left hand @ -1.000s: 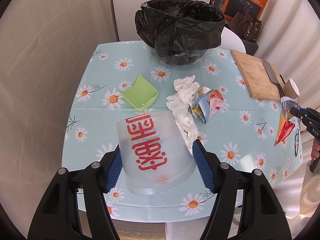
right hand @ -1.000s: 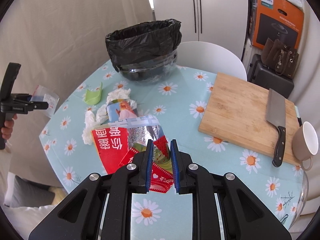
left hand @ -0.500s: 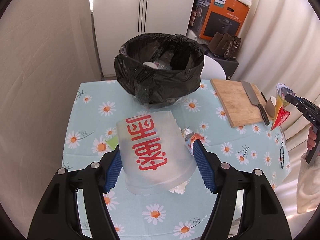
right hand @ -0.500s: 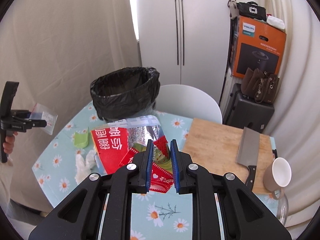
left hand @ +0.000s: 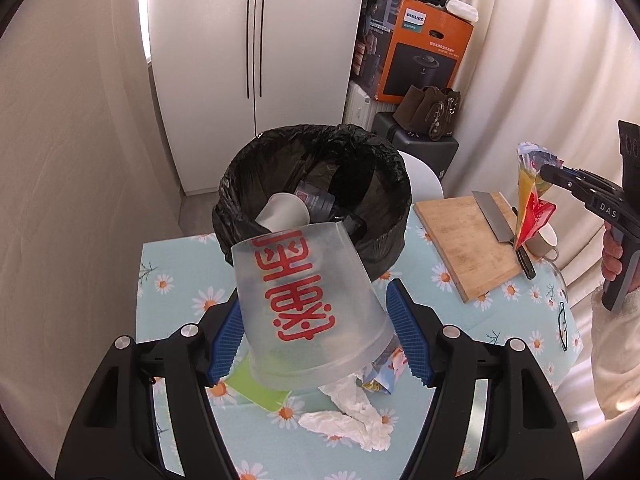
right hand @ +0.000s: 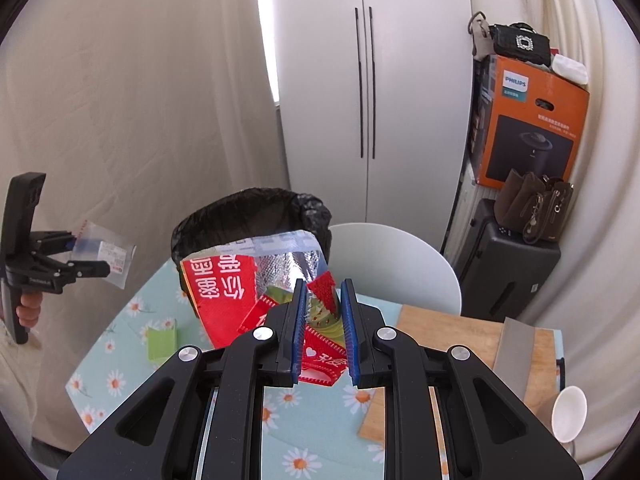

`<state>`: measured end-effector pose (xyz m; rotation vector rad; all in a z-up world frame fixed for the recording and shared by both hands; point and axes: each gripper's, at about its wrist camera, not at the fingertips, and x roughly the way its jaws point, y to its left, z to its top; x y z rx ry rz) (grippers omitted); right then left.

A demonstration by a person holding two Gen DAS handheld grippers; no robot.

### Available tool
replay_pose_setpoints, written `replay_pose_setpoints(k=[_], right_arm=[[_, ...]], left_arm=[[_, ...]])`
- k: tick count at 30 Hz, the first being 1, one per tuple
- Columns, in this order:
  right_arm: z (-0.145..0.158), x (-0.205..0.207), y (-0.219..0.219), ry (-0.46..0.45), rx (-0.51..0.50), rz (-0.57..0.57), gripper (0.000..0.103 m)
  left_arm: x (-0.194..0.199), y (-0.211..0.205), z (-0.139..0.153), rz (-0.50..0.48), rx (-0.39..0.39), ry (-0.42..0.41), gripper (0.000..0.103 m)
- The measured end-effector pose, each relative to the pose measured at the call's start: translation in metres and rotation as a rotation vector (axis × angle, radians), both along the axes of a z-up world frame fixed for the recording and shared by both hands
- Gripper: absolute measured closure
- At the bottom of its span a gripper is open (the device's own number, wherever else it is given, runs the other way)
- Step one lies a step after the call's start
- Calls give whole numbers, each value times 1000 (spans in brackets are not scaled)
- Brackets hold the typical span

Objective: Collect trash
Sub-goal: 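Lift the clear cup and red wrapper up over the bin with both tools, then open both tools over the bin, dropping the cup and wrapper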

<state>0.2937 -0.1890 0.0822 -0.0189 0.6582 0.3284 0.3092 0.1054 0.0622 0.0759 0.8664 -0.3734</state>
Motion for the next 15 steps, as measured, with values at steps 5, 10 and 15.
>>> replay_pose_setpoints(k=[5,10,15], right_arm=[[3,29,26,7,-52,27,87],[3,59,47,14,-73,50,87],[6,87,66,10,-98,76,87]], left_arm=[[29,-1,0,-61,-46,-3,35],[59,-4,-4,-121,-98,2,35],[81,-7,-5,-171,-110,-18,35]])
